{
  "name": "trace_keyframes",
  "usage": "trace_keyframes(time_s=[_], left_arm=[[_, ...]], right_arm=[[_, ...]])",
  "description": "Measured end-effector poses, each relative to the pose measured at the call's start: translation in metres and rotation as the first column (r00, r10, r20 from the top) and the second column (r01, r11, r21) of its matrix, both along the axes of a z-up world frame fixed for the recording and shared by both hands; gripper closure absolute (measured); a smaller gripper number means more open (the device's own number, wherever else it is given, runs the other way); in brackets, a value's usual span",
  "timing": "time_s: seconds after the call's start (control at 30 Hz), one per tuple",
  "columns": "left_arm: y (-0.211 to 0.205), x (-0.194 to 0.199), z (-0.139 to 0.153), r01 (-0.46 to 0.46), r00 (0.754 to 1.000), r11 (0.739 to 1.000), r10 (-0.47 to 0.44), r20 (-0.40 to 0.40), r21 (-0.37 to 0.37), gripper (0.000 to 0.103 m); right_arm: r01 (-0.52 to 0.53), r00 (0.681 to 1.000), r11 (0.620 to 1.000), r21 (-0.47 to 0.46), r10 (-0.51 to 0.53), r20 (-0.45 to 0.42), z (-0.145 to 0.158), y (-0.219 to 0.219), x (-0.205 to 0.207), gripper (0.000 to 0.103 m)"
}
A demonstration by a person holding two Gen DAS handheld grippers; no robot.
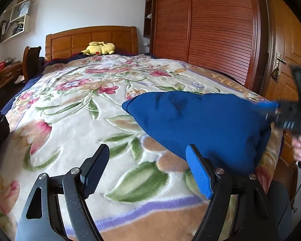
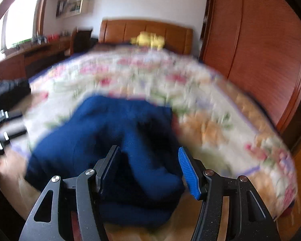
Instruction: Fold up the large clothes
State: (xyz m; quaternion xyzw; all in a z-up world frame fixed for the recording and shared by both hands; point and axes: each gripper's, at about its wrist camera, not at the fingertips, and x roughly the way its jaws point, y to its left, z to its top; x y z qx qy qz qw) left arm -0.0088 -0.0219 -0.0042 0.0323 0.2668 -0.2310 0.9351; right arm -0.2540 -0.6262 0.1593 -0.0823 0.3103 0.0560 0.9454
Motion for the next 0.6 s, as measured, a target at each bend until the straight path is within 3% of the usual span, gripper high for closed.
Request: trace_keyframes(time_s=[0.07,0.37,0.5,0.6], left_arm=[[0.0,0.001,-0.001,0.003,1.0,1.0,-0.003,-0.003,-0.001,0.024],[-0.003,0.014,0.006,-0.002,1.0,1.0,0.002,-0.015,0.018,0.024],[-0.003,0.022,0.008,-0.014,1.0,1.0,0.015,-0.027,0.011,0.024],[-0.006,0.031,0.008,-0.011,0.999,1.0,0.012,-0.049,0.003,0.024]], right_arm=[[0.007,1.0,1.0,0.012,-0.007,-0.01,-0.009,-0.008,-0.001,0.041],[0.041,0.994,0.999,0.035,-0.044,0.096,0.008,-0.034,-0.053,0.041],[0.031,0.997,0.995,0.099,-0.038,0.067,-0.01,-0.04,-0.076,0.041],[0.007,0.999,0.993,0.119,-0.011,0.035,-0.017,-0.04,-0.07,0.041]])
